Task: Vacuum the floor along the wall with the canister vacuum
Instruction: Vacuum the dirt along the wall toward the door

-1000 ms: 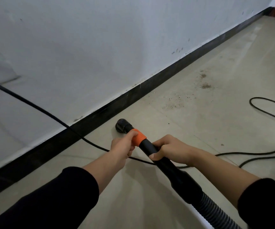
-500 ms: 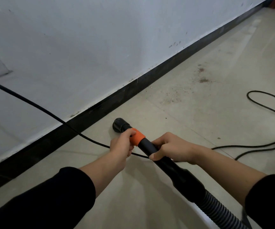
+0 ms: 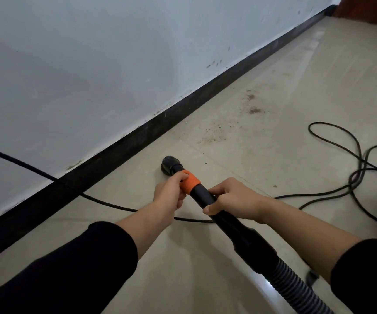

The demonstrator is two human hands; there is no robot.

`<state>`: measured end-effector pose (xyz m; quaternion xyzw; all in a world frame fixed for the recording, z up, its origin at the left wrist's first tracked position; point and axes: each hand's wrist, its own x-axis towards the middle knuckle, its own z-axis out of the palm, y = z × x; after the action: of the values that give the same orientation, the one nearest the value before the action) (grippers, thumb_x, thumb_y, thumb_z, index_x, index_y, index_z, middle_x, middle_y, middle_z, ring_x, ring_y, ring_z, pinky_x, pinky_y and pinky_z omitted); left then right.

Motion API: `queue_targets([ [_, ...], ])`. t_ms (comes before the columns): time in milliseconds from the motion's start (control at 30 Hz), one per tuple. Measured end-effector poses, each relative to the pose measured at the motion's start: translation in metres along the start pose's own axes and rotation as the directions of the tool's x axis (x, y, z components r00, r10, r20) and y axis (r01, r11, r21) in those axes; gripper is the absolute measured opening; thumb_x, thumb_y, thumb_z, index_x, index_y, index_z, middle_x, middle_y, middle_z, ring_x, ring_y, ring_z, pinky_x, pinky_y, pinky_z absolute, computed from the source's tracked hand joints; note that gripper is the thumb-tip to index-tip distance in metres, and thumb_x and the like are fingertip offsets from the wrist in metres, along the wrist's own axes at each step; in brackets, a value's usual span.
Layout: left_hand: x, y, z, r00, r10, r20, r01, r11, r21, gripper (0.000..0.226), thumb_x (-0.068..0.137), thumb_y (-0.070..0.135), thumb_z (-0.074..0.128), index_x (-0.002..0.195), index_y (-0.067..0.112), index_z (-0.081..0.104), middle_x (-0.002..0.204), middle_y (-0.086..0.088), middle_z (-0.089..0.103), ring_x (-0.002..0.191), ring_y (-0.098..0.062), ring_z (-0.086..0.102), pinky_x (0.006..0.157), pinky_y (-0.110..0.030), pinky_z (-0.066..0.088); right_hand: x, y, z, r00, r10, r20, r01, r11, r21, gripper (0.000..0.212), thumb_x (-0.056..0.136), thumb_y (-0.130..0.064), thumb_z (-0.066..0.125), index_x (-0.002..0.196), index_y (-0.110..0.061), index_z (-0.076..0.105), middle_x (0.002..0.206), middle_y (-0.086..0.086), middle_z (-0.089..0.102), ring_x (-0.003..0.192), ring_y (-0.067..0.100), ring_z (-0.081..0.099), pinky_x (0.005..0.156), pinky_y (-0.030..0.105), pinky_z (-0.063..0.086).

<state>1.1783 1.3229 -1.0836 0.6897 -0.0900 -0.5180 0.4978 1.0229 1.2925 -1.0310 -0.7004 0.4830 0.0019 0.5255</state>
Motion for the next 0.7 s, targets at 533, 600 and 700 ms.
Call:
queue_targets([
  [533, 0.023, 0.006, 0.055, 0.998, -0.003, 0.064, 0.002, 1.000, 0.009, 0.023, 0.080, 0.031, 0.070, 0.087, 0.010, 0.064, 0.077, -0.004, 0.058, 0.066, -0.014, 0.053, 0.058, -0.024, 0.042, 0.011, 0.027, -0.025, 0.981, 0.058, -0.186, -0.043, 0.996, 0.084, 0.021, 0.075, -0.015, 0.074, 0.083, 0.003, 0.069, 0.066, 0.008, 0.054, 0.060, 0.021, 0.052, 0.064, 0.031, 0.044],
  [600, 0.026, 0.007, 0.062, 0.997, 0.000, 0.082, -0.001, 1.000, 0.016, 0.023, 0.080, 0.032, 0.071, 0.087, 0.011, 0.064, 0.080, -0.005, 0.059, 0.069, -0.015, 0.053, 0.060, -0.025, 0.043, 0.012, 0.030, -0.027, 0.973, 0.066, -0.221, -0.047, 0.995, 0.087, 0.021, 0.074, -0.016, 0.074, 0.081, 0.003, 0.068, 0.065, 0.007, 0.055, 0.060, 0.020, 0.052, 0.064, 0.031, 0.043],
  [700, 0.030, 0.006, 0.072, 0.994, 0.009, 0.109, -0.012, 1.000, 0.023, 0.025, 0.081, 0.034, 0.070, 0.091, 0.011, 0.065, 0.085, -0.004, 0.062, 0.074, -0.015, 0.055, 0.064, -0.026, 0.044, 0.013, 0.034, -0.030, 0.961, 0.083, -0.263, -0.059, 0.994, 0.096, 0.014, 0.075, -0.018, 0.074, 0.079, -0.005, 0.070, 0.067, 0.007, 0.060, 0.061, 0.020, 0.055, 0.065, 0.030, 0.046],
])
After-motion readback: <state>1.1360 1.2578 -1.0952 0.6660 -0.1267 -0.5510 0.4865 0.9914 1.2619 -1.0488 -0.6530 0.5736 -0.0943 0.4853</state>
